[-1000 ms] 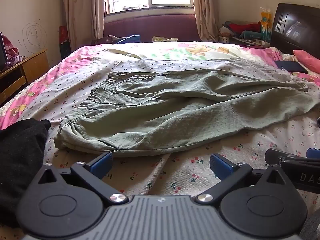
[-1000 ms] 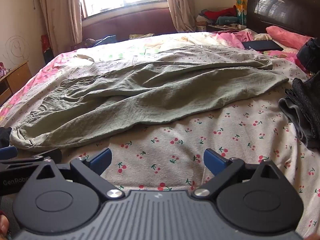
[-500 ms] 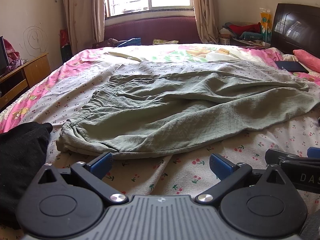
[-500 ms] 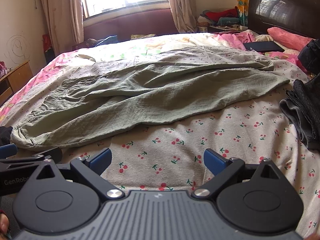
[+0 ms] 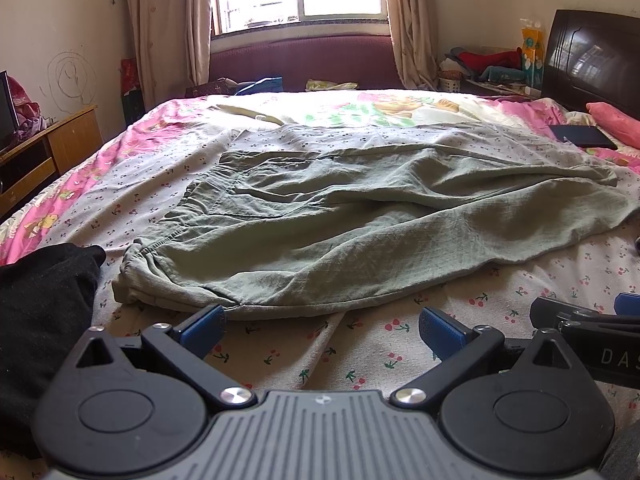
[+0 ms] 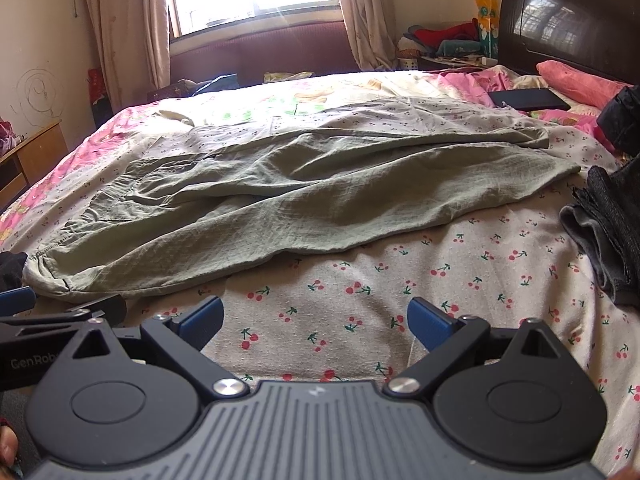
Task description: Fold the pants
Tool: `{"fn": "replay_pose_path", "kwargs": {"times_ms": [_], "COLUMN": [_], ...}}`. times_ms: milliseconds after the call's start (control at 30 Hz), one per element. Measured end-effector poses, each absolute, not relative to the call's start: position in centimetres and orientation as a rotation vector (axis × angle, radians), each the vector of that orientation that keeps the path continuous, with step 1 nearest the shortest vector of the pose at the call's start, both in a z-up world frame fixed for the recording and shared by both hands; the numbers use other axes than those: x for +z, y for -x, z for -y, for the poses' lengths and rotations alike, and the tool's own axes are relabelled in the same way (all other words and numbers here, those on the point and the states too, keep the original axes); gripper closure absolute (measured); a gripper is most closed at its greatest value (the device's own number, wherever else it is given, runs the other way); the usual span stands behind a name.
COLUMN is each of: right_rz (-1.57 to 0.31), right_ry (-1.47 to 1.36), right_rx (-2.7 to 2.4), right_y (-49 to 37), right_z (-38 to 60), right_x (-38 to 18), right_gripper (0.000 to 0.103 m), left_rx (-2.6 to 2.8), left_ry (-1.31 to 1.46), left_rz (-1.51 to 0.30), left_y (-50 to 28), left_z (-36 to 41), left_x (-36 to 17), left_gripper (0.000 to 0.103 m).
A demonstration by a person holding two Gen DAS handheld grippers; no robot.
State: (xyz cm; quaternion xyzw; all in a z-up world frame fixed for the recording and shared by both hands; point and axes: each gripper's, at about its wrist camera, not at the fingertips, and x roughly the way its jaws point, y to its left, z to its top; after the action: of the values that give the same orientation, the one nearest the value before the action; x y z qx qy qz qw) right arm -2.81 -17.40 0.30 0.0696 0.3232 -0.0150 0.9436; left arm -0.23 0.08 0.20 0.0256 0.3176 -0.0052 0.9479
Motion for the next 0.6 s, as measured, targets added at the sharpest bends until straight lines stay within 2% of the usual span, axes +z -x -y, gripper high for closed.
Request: {"fn": "replay_pose_path", "kwargs": {"times_ms": [333,600], "right_rz": [-0.643,-0.633], "right_ry": [-0.127,-0.069], "right_rx": [-0.016,0.101], "right_y": [2.8,0.6], "right_z": [17.1,13.5], "right_x": [1.0,1.8], "right_gripper": [0.005,0.005], "left_rx": [-0.018,0.115], "left_ry": [-0.047,-0.042], "left_rz": [-0.621,-0.575], "left_y": [0.2,-1.5], "left_z": [-0.7,-5.5], "left_x": [0.8,2.3], "left_gripper": [0.0,0.0]}}
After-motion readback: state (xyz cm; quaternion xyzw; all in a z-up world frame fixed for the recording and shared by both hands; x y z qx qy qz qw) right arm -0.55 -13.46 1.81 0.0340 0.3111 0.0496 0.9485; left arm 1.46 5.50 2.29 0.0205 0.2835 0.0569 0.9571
